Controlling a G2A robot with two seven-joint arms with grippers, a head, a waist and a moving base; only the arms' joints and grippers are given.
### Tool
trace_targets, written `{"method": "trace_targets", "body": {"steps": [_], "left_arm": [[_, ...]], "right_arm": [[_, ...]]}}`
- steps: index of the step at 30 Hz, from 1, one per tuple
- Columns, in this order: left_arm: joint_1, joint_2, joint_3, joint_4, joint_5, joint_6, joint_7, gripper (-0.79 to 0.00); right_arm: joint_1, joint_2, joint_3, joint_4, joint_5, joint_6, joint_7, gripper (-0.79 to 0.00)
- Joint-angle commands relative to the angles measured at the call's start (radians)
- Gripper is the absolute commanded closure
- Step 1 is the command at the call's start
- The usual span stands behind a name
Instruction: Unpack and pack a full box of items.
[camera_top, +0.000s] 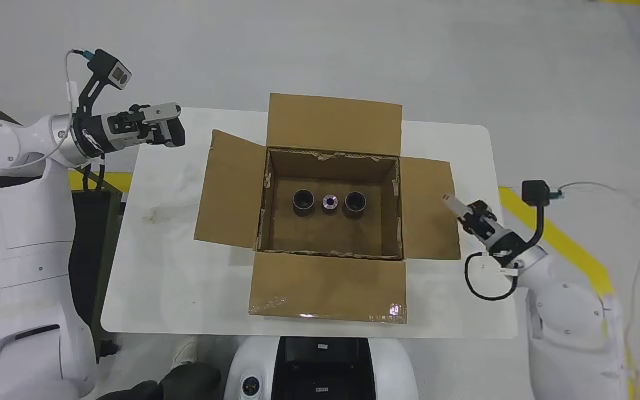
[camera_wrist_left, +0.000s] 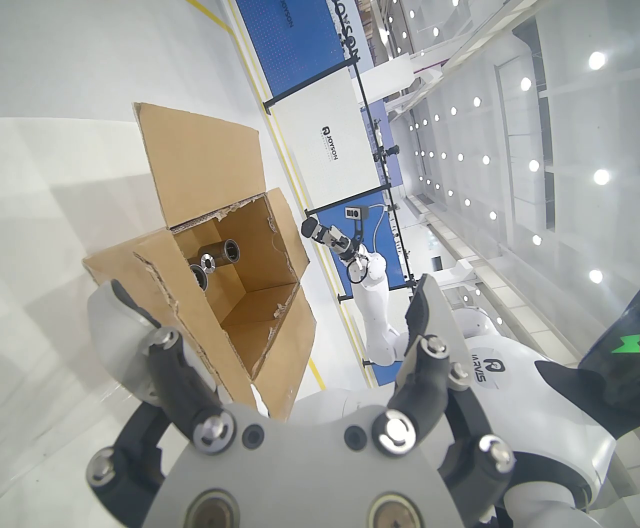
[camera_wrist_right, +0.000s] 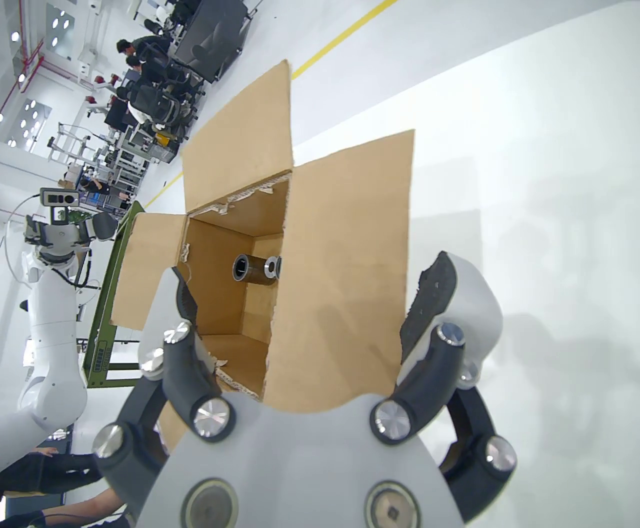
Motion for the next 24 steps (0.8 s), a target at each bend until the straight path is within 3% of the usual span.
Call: {"method": "trace_targets", "body": {"steps": [1,17,24], "left_arm": [[0.000,0.000,0.000,0.000,0.000,0.000,0.000,-0.785],[0.000,0.000,0.000,0.000,0.000,0.000,0.000,-0.785],[0.000,0.000,0.000,0.000,0.000,0.000,0.000,-0.785]], "right_arm": [[-0.003,0.002,0.009,0.019,0.005,0.007,-0.008,-0.785],[0.051,0.023,-0.026,0.158,0.166,-0.070,0.082,-0.785],[0.038,0.032,0.013,0.160,0.377,-0.199,0.114,-0.785]]}}
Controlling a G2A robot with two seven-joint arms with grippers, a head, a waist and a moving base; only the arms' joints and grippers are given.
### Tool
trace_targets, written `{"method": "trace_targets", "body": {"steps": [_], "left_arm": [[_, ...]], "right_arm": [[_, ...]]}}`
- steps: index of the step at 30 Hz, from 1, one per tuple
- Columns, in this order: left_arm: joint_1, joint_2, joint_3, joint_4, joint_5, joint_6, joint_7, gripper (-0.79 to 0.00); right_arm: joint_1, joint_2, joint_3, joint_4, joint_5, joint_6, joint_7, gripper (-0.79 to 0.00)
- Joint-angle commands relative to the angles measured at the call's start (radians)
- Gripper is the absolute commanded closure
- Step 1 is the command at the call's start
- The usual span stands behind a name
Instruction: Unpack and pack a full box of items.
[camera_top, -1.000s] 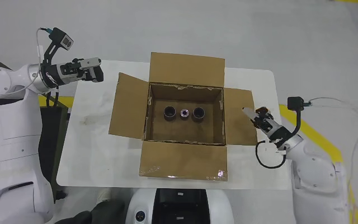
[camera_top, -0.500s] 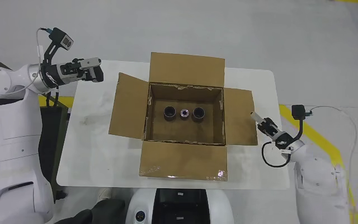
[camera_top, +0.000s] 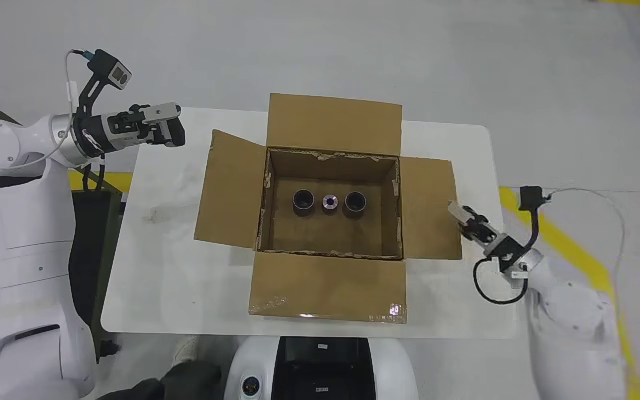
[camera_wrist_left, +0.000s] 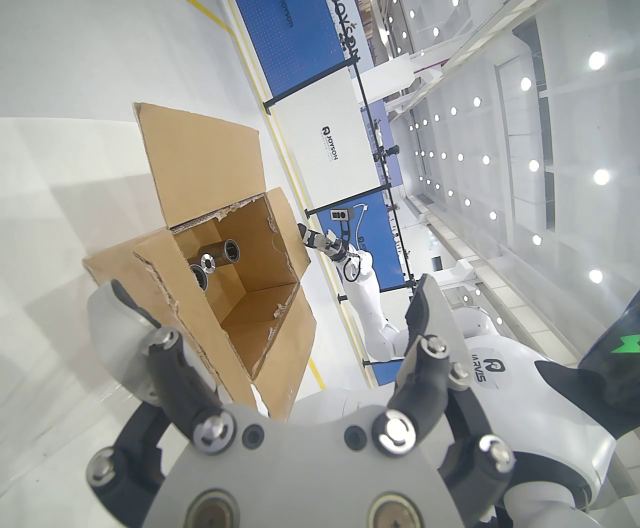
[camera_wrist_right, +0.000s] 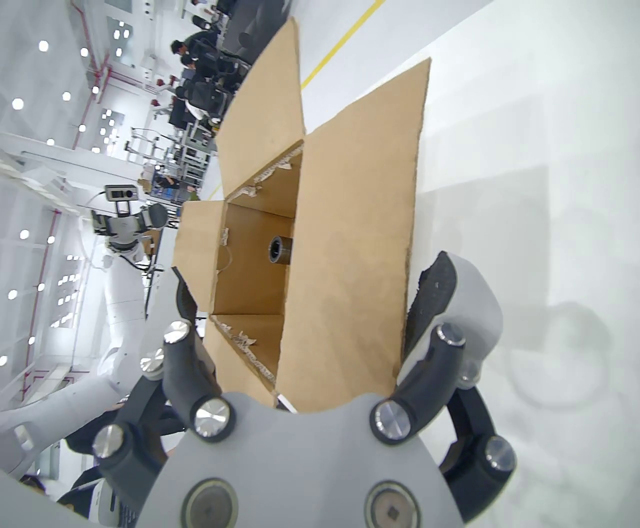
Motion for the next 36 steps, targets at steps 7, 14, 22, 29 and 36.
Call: {"method": "trace_targets", "body": {"steps": [7,14,22,29,36], "left_arm": [[0.000,0.000,0.000,0.000,0.000,0.000,0.000,-0.785],[0.000,0.000,0.000,0.000,0.000,0.000,0.000,-0.785],[0.000,0.000,0.000,0.000,0.000,0.000,0.000,-0.785],[0.000,0.000,0.000,0.000,0.000,0.000,0.000,-0.785],[0.000,0.000,0.000,0.000,0.000,0.000,0.000,-0.785]], "right_arm": [[-0.005,0.015,0.038,0.014,0.221,-0.112,0.083,-0.785],[0.006,0.025,0.015,-0.048,0.229,-0.105,0.102,-0.785],[0.040,0.034,-0.048,-0.126,0.208,-0.084,0.110,-0.785],[0.099,0.039,-0.150,-0.149,0.134,-0.038,0.113,-0.785],[0.176,0.039,-0.302,-0.127,0.067,-0.011,0.124,-0.785]]}}
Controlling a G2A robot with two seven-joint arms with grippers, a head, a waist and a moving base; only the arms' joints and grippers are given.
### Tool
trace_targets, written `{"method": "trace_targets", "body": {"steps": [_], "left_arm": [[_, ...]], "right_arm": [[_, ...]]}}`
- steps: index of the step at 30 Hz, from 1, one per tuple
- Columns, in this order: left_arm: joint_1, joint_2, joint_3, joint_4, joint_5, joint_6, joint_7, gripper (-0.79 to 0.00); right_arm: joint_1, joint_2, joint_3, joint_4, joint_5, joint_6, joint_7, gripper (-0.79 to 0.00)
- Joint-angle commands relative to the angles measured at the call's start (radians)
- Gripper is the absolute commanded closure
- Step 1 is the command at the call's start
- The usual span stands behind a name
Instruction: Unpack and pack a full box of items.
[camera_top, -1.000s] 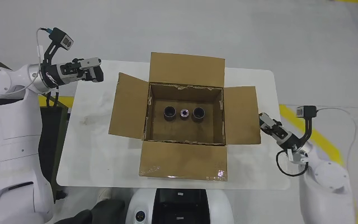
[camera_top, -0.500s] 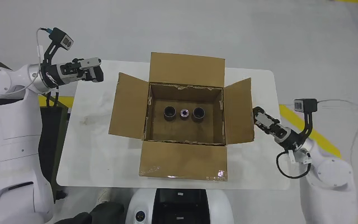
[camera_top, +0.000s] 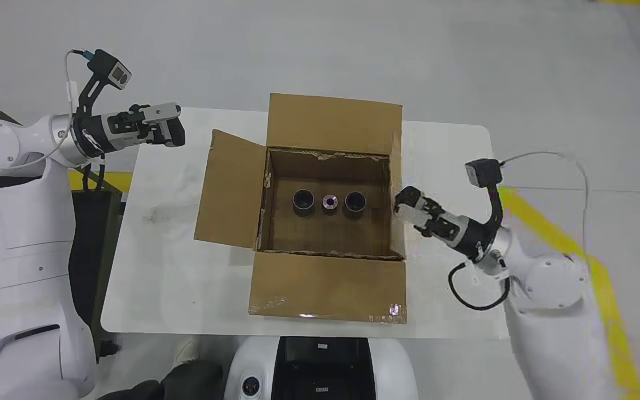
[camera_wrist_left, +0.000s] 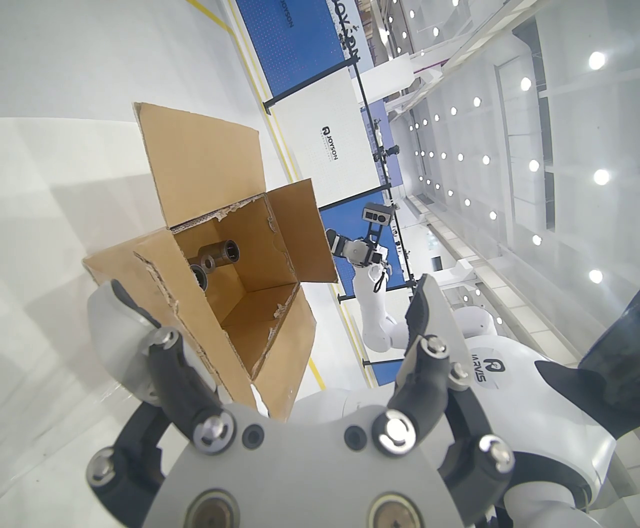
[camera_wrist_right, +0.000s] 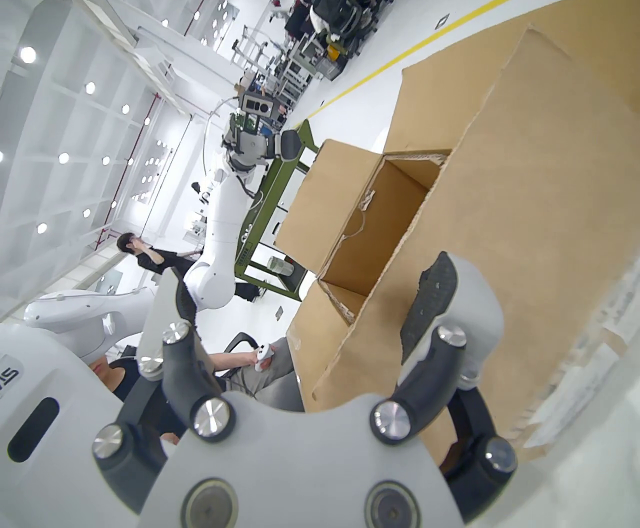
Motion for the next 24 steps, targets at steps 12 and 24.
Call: {"method": "trace_targets", "body": {"steps": [12,24], "left_arm": [[0.000,0.000,0.000,0.000,0.000,0.000,0.000,-0.785],[0.000,0.000,0.000,0.000,0.000,0.000,0.000,-0.785]], "right_arm": [[0.094,-0.004,-0.214,0.077,-0.155,0.080,-0.046,-0.785],[0.094,0.003,-0.257,0.110,-0.197,0.117,-0.093,-0.785]]}}
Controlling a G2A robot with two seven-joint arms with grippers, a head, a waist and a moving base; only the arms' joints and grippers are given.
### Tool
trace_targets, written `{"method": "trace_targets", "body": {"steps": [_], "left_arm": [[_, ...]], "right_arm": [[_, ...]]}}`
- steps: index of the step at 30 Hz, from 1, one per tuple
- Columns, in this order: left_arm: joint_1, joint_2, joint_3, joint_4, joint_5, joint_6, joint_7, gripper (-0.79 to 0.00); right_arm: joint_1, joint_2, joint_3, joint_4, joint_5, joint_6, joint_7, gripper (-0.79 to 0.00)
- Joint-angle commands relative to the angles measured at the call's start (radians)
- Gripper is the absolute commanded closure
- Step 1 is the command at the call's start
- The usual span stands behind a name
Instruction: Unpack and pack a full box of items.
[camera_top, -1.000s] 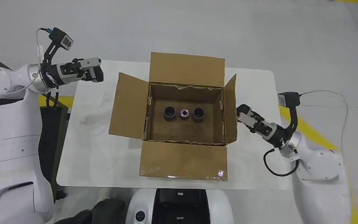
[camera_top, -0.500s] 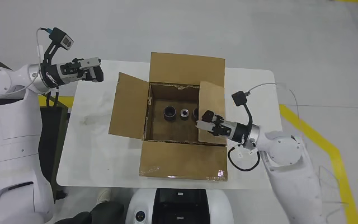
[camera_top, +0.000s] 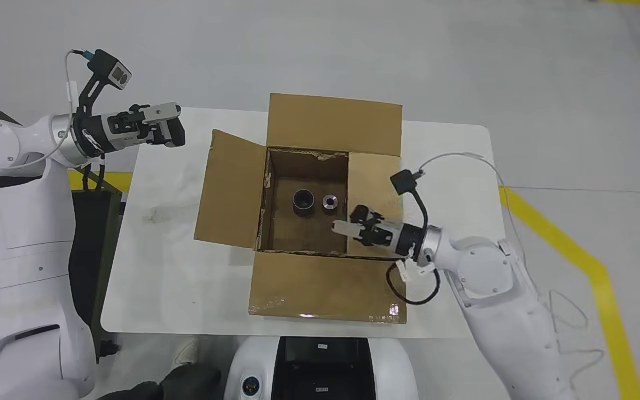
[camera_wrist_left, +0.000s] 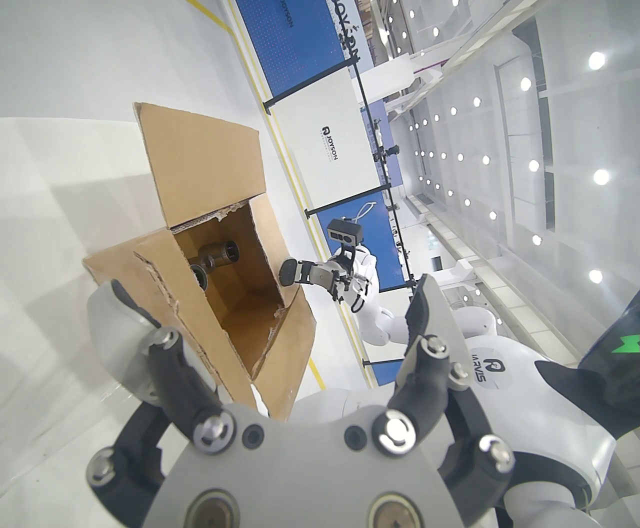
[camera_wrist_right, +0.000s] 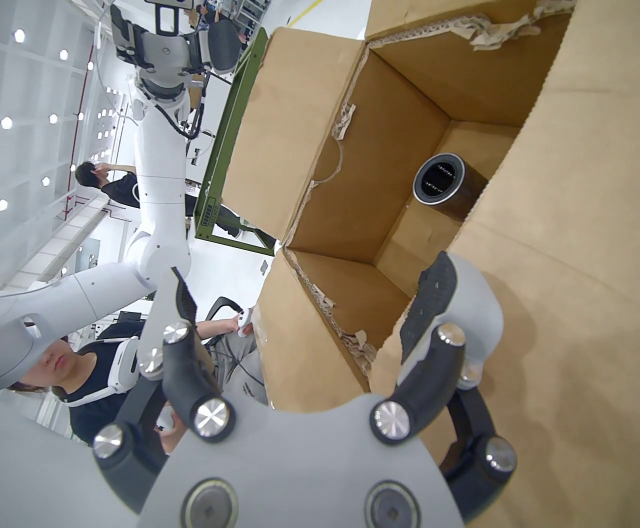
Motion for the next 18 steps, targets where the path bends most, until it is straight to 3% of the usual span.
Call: {"method": "trace_targets", "body": {"steps": [1,11,18], "left_arm": [[0.000,0.000,0.000,0.000,0.000,0.000,0.000,-0.785],[0.000,0.000,0.000,0.000,0.000,0.000,0.000,-0.785],[0.000,0.000,0.000,0.000,0.000,0.000,0.000,-0.785]], "right_arm": [[-0.003,0.002,0.000,0.002,0.000,0.003,-0.005,-0.785],[-0.019,0.013,0.029,-0.017,0.021,-0.010,-0.033,-0.785],[-0.075,0.031,0.130,-0.096,0.022,-0.006,-0.071,-0.785]]}}
